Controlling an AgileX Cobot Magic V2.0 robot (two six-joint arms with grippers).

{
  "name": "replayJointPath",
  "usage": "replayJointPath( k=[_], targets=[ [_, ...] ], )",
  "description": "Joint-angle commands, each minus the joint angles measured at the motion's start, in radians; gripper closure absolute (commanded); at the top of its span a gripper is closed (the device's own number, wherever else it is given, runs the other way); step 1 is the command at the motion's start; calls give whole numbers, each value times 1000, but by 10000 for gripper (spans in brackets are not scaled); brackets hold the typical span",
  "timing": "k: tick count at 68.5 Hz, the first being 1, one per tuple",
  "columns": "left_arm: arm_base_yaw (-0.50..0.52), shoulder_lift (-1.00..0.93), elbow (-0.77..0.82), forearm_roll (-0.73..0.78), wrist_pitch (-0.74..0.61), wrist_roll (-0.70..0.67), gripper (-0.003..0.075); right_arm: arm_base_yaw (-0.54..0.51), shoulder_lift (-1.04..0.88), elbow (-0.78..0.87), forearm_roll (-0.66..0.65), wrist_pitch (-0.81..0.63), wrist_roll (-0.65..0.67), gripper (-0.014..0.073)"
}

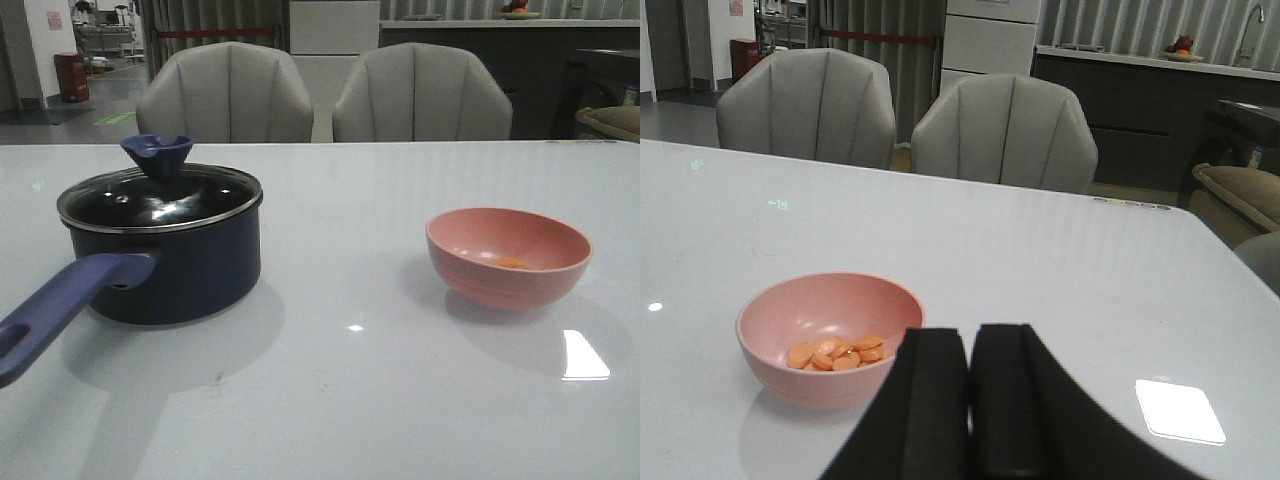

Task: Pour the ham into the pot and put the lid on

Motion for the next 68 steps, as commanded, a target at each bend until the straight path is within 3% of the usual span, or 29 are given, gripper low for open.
replayJointPath(
  k=[1, 57, 68],
  targets=[
    [-7, -21, 22, -1, -82, -6, 589, -5, -20, -5, -6, -76, -2, 434],
    [-7, -21, 22, -1, -83, -6, 589, -5, -20, -5, -6, -76, -2, 434],
    [-7, -21, 22, -1, -167, -6, 589, -5, -20, -5, -6, -76, -2, 434]
  ],
)
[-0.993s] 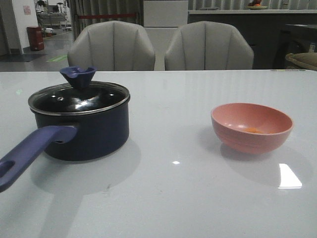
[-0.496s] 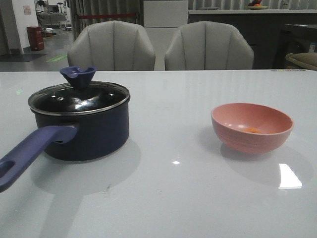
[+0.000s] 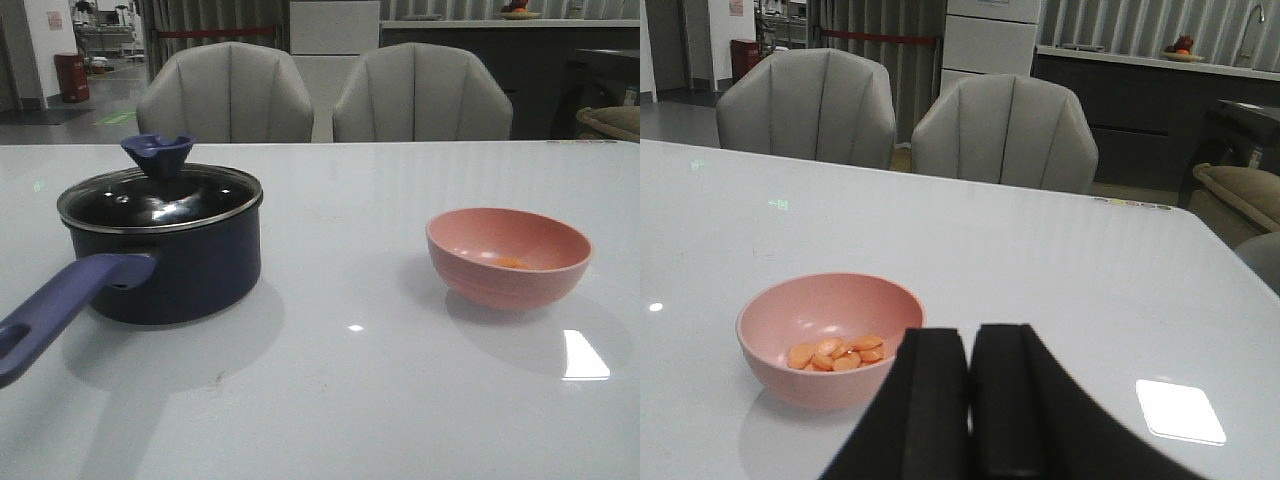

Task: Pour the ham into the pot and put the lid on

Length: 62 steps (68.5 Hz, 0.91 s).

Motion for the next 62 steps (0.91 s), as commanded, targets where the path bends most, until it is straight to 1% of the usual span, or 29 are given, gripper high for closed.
replayJointPath(
  k=[1, 10, 13, 16, 21, 30, 38, 47, 52, 62],
  targets=[
    [-7, -21, 22, -1, -150, -6, 589, -5, -20, -5, -6, -76, -2, 434],
    [-7, -21, 16, -1, -321, -6, 589, -5, -20, -5, -6, -76, -2, 434],
    [-7, -21, 2, -1, -346, -6, 589, -5, -20, -5, -6, -76, -2, 434],
    [-7, -16, -22, -1, -341, -6, 589, -5, -20, -5, -6, -76, -2, 434],
    [-7, -2, -90, -1, -269, -6, 589, -5, -20, -5, -6, -76, -2, 434],
    [-7, 74, -248, -1, -17, -6, 589, -5, -20, -5, -6, -76, -2, 434],
    [-7, 179, -362, -1, 107, -6, 589, -5, -20, -5, -6, -76, -2, 434],
    [-7, 272, -426, -34, 181, -6, 589, -5, -20, -5, -6, -76, -2, 434],
    [-7, 306, -426, -85, 181, -6, 589, -5, -20, -5, -6, -76, -2, 434],
    [-7, 354, -424, -83, 153, -6, 589, -5, -20, -5, -6, -76, -2, 434]
  ],
)
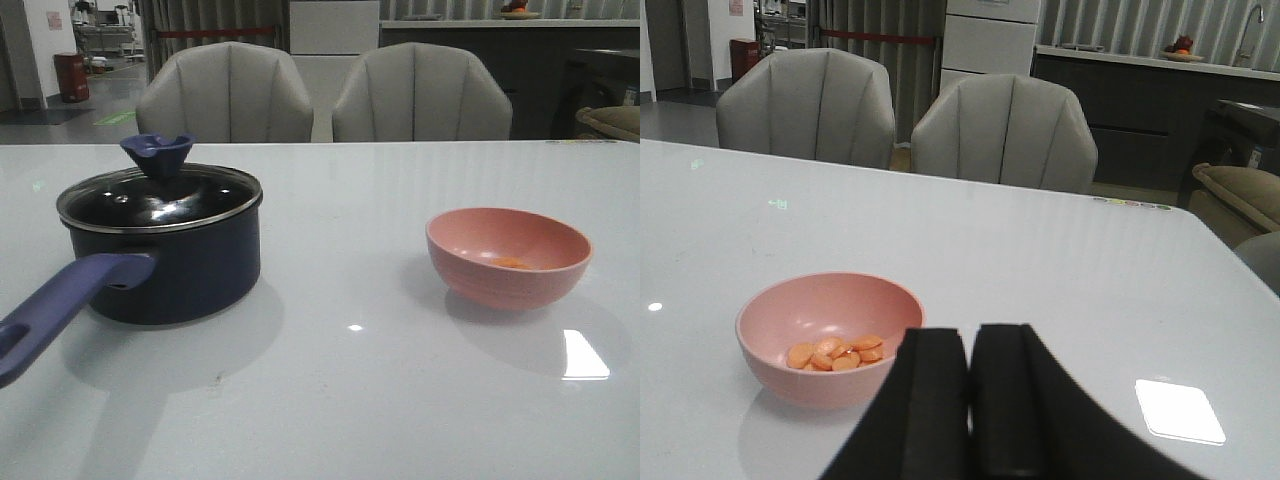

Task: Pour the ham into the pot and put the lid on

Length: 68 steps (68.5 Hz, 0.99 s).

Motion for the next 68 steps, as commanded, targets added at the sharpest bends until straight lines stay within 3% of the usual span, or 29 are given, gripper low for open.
replayJointPath(
  k=[1, 9, 14, 21, 24, 32, 54, 68],
  targets=[
    [-7, 46, -35, -17, -86, -6, 589, -5, -20, -5, -6, -76, -2, 434],
    [-7, 72, -35, -17, -86, -6, 571, -5, -20, -5, -6, -76, -2, 434],
    [-7, 80, -35, -13, -86, -6, 518, -5, -20, -5, -6, -76, -2, 434],
    [-7, 84, -37, 6, -88, -6, 376, -5, -20, -5, -6, -76, -2, 434],
    [-7, 86, -37, 6, -90, -6, 274, -5, -20, -5, -6, -76, -2, 434],
    [-7, 90, -37, 6, -93, -6, 128, -5, -20, -5, -6, -76, -2, 434],
    [-7, 95, -43, -30, -103, -6, 190, -5, -20, -5, -6, -76, -2, 434],
    [-7, 224, -200, -15, 99, -5, 187, -5, -20, -5, -6, -76, -2, 434]
  ],
)
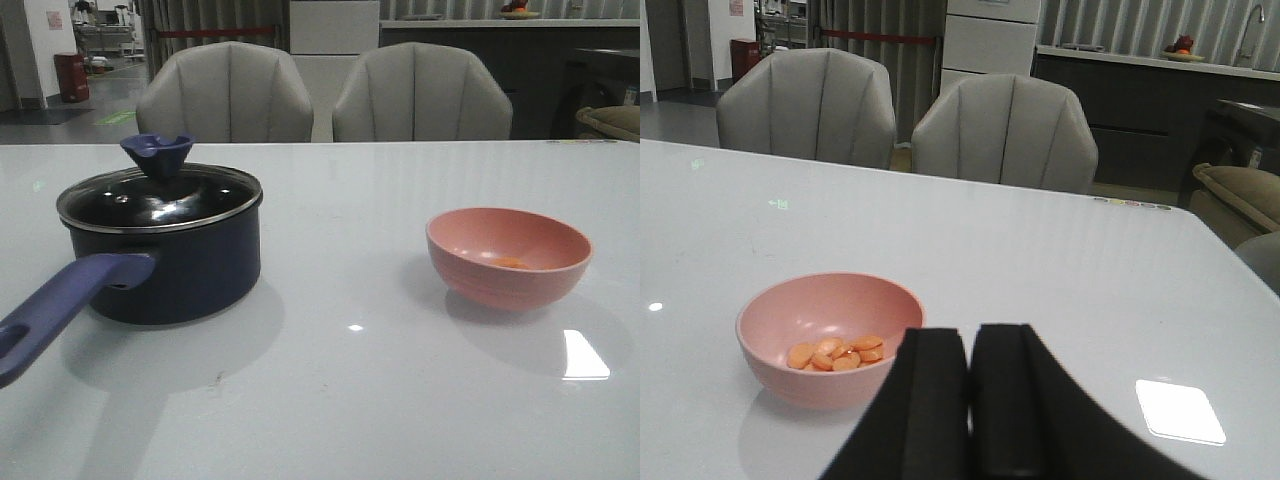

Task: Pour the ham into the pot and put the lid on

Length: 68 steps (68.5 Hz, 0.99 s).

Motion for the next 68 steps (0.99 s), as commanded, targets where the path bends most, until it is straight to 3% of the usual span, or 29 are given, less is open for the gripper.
replayJointPath(
  k=[1, 13, 33, 55, 68],
  targets=[
    [-7, 91, -119, 8, 38, -5, 187, -5, -20, -5, -6, -76, -2, 434],
    [-7, 287, -286, 28, 192, -3, 180, -5, -20, -5, -6, -76, -2, 434],
    [-11, 616, -558, -9, 342, -3, 102, -5, -20, -5, -6, -76, -2, 434],
    [-251, 916, -811, -8, 408, -12, 103, -5, -20, -5, -6, -76, -2, 434],
    [-327, 1084, -957, 4, 476, -37, 103, -5, -20, -5, -6, -76, -2, 434]
  ],
)
